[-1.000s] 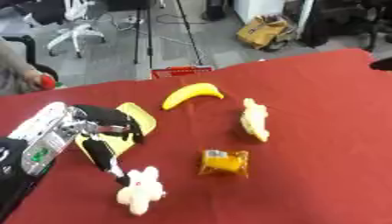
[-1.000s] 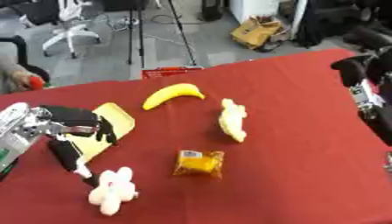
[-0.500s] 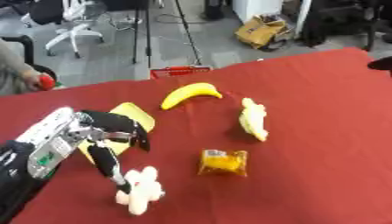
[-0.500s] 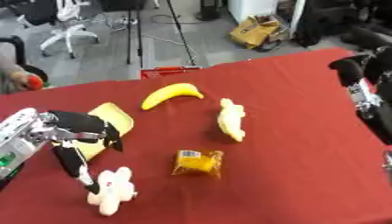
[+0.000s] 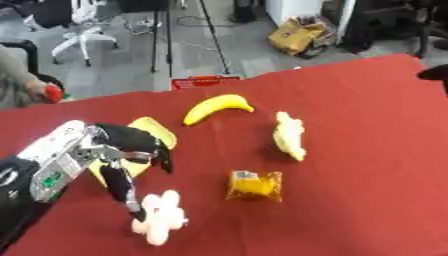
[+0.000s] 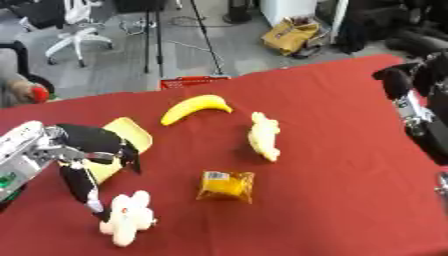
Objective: Pick up objects on the table and place them in the box.
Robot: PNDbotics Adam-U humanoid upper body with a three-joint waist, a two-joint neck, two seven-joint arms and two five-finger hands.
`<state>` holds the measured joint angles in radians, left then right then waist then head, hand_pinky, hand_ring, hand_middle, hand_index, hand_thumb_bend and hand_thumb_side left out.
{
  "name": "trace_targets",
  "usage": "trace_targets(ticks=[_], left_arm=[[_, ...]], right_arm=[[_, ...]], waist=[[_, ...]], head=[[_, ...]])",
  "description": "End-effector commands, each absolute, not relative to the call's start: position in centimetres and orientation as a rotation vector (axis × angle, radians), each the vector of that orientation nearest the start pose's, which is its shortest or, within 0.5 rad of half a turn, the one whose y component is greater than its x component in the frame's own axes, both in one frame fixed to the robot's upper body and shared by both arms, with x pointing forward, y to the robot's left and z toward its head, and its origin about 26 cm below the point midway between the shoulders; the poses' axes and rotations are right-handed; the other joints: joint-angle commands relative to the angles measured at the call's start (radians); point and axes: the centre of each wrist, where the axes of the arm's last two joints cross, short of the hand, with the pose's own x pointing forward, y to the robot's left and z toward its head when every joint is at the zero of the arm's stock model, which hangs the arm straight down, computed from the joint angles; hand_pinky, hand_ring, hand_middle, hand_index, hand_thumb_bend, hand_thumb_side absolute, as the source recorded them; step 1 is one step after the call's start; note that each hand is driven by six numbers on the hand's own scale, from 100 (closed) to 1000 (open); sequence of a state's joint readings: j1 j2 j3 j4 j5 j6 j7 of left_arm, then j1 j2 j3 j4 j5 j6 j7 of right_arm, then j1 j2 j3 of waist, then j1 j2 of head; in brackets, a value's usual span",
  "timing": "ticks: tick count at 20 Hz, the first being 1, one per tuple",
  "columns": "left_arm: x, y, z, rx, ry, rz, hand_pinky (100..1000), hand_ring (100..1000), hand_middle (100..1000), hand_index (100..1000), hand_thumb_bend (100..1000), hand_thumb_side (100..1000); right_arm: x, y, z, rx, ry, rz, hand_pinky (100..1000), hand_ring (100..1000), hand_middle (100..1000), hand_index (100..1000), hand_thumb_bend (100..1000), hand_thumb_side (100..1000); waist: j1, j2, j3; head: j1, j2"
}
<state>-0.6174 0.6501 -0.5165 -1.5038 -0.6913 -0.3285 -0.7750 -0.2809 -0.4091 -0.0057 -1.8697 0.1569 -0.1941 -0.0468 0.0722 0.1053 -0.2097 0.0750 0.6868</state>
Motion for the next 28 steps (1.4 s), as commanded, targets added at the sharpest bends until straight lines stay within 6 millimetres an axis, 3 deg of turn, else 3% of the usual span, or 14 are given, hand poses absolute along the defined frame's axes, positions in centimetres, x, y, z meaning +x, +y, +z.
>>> trace_targets(ticks=[1, 17, 28], left_arm=[[38.2, 24.3, 16.2, 0.388, -1.009, -2.466, 738, 703, 710, 817, 1000, 436], [37.9, 23.4, 15.8, 0.426, -1.007, -2.513, 739, 711, 718, 822, 1000, 462], [37.3, 25.0, 13.8, 0.416, -1.121, -2.420, 729, 686, 700, 816, 969, 496]], right_arm=[[31.5, -29.0, 18.3, -0.428, -2.324, 0.545, 750, 667, 845, 950, 463, 807], [31.5, -29.0, 18.4, -0.430, -2.327, 0.545, 750, 667, 845, 950, 466, 808], [31.5, -29.0, 18.4, -0.429, -2.330, 0.544, 750, 667, 845, 950, 467, 808]], waist=[[0.003, -0.031, 0.000], [-0.001, -0.030, 0.003], [0.000, -0.030, 0.003]], head=[[-0.003, 0.008], [-0.010, 0.006], [-0.017, -0.004]])
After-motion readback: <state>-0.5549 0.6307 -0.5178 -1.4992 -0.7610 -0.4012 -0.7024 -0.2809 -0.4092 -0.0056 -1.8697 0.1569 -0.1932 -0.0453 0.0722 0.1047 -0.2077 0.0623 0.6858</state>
